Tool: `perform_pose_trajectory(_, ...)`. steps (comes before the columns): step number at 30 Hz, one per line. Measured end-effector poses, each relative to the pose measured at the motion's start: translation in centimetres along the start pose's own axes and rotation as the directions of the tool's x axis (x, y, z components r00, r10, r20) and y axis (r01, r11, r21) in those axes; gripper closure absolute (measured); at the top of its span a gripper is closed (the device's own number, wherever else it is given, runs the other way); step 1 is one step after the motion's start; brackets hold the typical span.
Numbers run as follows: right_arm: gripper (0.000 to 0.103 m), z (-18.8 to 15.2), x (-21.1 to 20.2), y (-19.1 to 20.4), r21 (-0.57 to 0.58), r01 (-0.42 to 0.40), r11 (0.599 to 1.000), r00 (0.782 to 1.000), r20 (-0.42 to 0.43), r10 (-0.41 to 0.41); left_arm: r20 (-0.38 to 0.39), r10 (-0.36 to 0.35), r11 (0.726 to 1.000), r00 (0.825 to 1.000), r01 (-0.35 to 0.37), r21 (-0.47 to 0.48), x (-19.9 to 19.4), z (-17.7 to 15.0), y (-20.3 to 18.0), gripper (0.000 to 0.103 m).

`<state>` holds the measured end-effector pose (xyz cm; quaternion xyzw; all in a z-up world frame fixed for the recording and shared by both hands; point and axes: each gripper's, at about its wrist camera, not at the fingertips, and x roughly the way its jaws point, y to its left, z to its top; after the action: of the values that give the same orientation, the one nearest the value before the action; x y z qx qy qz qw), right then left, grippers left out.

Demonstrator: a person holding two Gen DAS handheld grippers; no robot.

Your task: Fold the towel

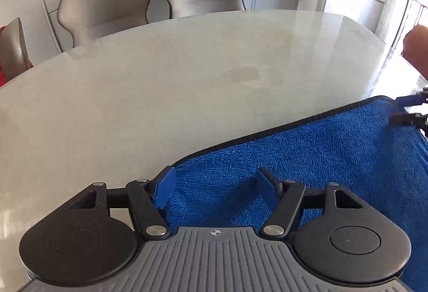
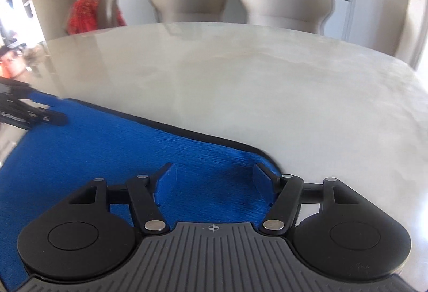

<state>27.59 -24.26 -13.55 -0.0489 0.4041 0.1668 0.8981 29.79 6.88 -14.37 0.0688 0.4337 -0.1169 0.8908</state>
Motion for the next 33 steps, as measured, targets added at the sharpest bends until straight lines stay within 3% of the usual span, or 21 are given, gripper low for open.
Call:
perform_pose_trajectory(4, 0.033, 0.3, -1.9, 0.9, 0.051, 0.025, 0.998, 1.000, 0.014, -0.025, 0.084, -0.024, 0.998, 0.996, 0.029, -0.060, -2.9, -0.9, -1.3, 0.032)
perform_pose_trajectory(7, 0.031, -0.9, -3.9, 4.9, 0.017, -0.061, 0.998, 0.996, 0.062, 0.060, 0.137, -0.044, 0.997, 0.990, 0.051, -0.051, -5.2, -3.2, -3.8, 0.030)
perform_pose_trajectory(11, 0.028, -4.3, -6.4, 10.2, -0.036, -0.162, 0.986, 0.980, 0.113, 0.165, 0.146, -0.023, 1.000, 0.989, 0.023, 0.002, -7.6, -7.2, -6.8, 0.030)
perform_pose_trajectory(14, 0.022, -7.8, -7.6, 13.5, -0.091, -0.182, 0.979, 0.972, 0.133, 0.193, 0.132, -0.020, 0.999, 0.991, 0.024, -0.028, -8.4, -9.3, -7.3, 0.030)
perform_pose_trajectory(18, 0.022, -10.0, -7.6, 13.7, -0.024, -0.175, 0.984, 0.977, 0.116, 0.176, 0.083, 0.004, 0.997, 0.997, 0.002, -0.081, -7.7, -10.4, -6.9, 0.030)
perform_pose_trajectory(20, 0.022, -10.4, -7.4, 13.0, 0.013, -0.140, 0.990, 0.984, 0.115, 0.138, 0.078, 0.027, 0.997, 0.997, -0.021, -0.080, -7.7, -10.8, -6.6, 0.030)
perform_pose_trajectory(25, 0.022, -10.5, -7.8, 10.9, -0.033, -0.039, 0.999, 0.994, 0.102, 0.042, 0.057, 0.057, 0.994, 0.997, -0.052, -0.092, -8.4, -12.0, -5.0, 0.022)
perform_pose_trajectory(28, 0.022, -11.1, -8.6, 9.0, 0.022, 0.004, 1.000, 0.994, 0.109, -0.006, 0.041, 0.041, 0.997, 0.998, -0.038, -0.068, -8.8, -12.1, -4.2, 0.023)
perform_pose_trajectory(30, 0.022, -11.3, -9.0, 7.8, 0.061, 0.040, 0.997, 0.994, 0.103, -0.046, 0.027, 0.067, 0.996, 0.997, -0.065, -0.059, -9.0, -12.0, -4.2, 0.023)
perform_pose_trajectory(33, 0.023, -11.5, -9.4, 6.8, 0.091, 0.073, 0.993, 0.993, 0.085, -0.081, 0.042, 0.080, 0.990, 0.996, -0.074, -0.122, -10.4, -12.0, -4.0, 0.024)
